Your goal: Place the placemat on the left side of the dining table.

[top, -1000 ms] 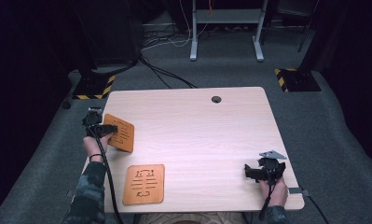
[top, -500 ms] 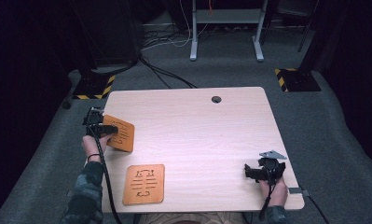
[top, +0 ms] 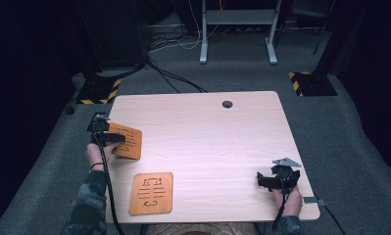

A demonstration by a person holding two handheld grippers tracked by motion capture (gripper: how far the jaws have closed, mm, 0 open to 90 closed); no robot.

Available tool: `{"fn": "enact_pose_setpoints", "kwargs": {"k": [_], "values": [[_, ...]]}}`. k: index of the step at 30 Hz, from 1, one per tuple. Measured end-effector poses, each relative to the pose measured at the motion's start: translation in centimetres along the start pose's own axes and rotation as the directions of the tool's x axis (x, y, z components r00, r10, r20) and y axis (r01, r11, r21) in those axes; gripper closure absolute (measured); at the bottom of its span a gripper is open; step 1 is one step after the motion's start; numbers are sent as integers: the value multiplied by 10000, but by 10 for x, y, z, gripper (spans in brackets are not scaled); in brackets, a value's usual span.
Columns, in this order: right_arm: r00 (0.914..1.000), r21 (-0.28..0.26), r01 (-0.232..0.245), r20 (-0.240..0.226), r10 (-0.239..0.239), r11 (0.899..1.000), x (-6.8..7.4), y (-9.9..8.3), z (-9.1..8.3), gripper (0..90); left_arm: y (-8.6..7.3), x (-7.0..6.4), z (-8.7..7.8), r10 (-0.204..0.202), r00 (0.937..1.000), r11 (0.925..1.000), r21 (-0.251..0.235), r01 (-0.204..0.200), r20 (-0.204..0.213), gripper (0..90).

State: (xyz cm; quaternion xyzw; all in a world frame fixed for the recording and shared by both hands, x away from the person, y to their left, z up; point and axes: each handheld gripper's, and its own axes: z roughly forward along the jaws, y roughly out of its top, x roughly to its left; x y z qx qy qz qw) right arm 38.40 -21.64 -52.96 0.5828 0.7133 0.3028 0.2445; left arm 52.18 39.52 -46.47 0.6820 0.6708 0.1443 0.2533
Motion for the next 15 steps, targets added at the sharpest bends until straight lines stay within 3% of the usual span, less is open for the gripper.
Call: {"fn": "enact_pose_setpoints", "kwargs": {"k": [5,9,15], "values": [[10000,-4,9,-4,-9,10000,0,0,0,0,-1,-1,3,224,9997,9997,56,-224,-99,364],[10000,7,27,8,-27,10000,0,0,0,0,-1,1,5,280,9996,9996,77,-280,50,346],[10000,5,21,-16,-21,10000,0,0,0,0,1,-2,6,732,9973,9970,252,-731,-19,324]]}}
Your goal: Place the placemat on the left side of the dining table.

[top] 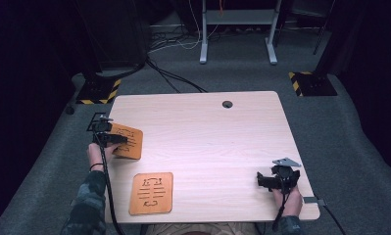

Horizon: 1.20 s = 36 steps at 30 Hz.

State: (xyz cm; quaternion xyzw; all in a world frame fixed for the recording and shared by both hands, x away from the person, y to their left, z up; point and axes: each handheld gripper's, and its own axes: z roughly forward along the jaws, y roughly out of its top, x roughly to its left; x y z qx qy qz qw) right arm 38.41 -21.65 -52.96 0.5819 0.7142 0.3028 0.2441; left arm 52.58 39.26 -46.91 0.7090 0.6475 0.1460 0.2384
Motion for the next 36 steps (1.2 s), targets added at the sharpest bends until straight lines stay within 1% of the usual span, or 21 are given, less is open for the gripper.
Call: {"fn": "enact_pose_setpoints", "kwargs": {"k": [3,7,9,10,11,13,14,15,17,19,20,23,24,26,27,32,33,36], "values": [[10000,-8,10,18,-10,10000,0,0,0,0,0,0,2,36,10000,10000,79,-37,92,307],[10000,-6,6,-1,-6,10000,0,0,0,0,-1,2,4,3,9998,10000,-15,-3,216,290],[10000,1,7,-2,-7,10000,0,0,0,0,-1,3,5,62,9997,10000,63,-64,254,277],[10000,-5,5,-2,-5,10000,0,0,0,0,-2,4,6,36,9996,9999,127,-40,285,272],[10000,-7,3,0,-3,10000,0,0,0,0,-2,3,7,-4,9996,10000,87,1,281,267],[10000,-6,7,-1,-7,10000,0,0,0,0,-3,3,7,60,9996,10000,44,-61,263,256],[10000,-3,7,0,-7,10000,0,0,0,0,-3,4,8,184,9994,9998,89,-186,279,248],[10000,-5,4,0,-4,10000,0,0,0,0,-4,4,9,74,9995,10000,26,-75,299,242],[10000,-49,1,0,-1,10000,0,0,0,0,-4,5,10,41,9993,10000,55,-43,363,236],[10000,-5,8,0,-8,10000,0,0,0,0,-5,6,11,180,9989,9998,110,-185,425,223],[10000,-4,6,0,-6,10000,0,0,0,0,-5,6,12,99,9989,9999,66,-102,448,213],[10000,-5,7,0,-7,10000,0,0,0,0,-7,7,13,147,9987,9998,112,-152,482,198],[10000,-3,3,-1,-3,10000,0,0,0,0,-7,7,14,262,9986,9994,212,-272,463,186],[10000,-5,4,1,-4,10000,0,0,0,0,-7,8,15,210,9983,9996,202,-222,548,174],[10000,-29,4,3,-4,10000,0,0,0,0,-8,8,16,128,9984,9998,167,-137,544,173],[10000,-47,-1,0,1,10000,0,0,0,0,-7,7,15,347,9983,9993,155,-355,475,171],[10000,1,7,-2,-7,10000,0,0,0,0,-7,7,16,313,9984,9995,87,-318,467,169],[10000,-4,3,0,-3,10000,0,0,0,0,-7,8,17,272,9985,9996,101,-277,469,155]]}}
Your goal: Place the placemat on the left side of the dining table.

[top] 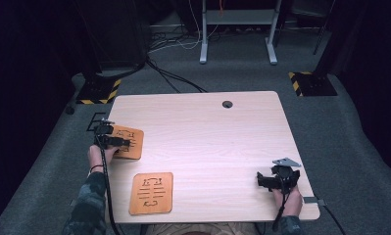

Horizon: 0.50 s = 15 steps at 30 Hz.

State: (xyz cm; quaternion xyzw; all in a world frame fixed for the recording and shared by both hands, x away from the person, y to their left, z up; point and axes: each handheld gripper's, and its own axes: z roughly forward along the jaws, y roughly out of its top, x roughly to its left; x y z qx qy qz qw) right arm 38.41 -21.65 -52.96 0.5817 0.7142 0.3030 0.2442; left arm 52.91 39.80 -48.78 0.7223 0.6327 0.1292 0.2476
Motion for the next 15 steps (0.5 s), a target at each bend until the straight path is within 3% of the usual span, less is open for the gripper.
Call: {"fn": "enact_pose_setpoints", "kwargs": {"k": [15], "values": [[10000,0,2,-2,-2,10000,0,0,0,0,-3,4,5,-98,9999,9999,32,97,42,97]]}}
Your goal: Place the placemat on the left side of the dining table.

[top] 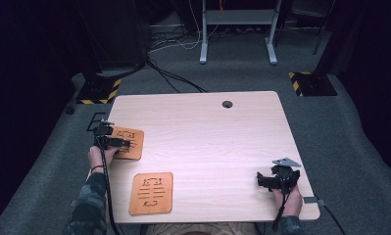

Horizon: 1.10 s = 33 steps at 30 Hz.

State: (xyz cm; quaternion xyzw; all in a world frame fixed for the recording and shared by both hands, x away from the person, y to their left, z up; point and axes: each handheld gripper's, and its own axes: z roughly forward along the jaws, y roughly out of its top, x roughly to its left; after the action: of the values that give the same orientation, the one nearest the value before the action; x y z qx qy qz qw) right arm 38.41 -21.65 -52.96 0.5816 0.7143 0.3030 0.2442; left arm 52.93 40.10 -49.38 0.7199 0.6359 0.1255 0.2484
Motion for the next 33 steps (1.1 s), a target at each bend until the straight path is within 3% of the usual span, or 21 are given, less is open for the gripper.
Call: {"fn": "enact_pose_setpoints", "kwargs": {"k": [11,14,24,33], "values": [[10000,-21,2,2,-2,10000,0,0,0,0,-1,0,6,-35,9997,9998,182,39,-225,44],[10000,-56,-5,1,5,10000,0,0,0,0,-3,2,8,-192,9998,9995,263,195,-109,30],[10000,-55,-2,0,2,10000,0,0,0,0,-4,3,12,-197,9988,9997,151,204,-454,0],[10000,-53,6,-2,-6,10000,0,0,0,0,-4,2,14,-48,9993,10000,-19,47,-374,0]]}}
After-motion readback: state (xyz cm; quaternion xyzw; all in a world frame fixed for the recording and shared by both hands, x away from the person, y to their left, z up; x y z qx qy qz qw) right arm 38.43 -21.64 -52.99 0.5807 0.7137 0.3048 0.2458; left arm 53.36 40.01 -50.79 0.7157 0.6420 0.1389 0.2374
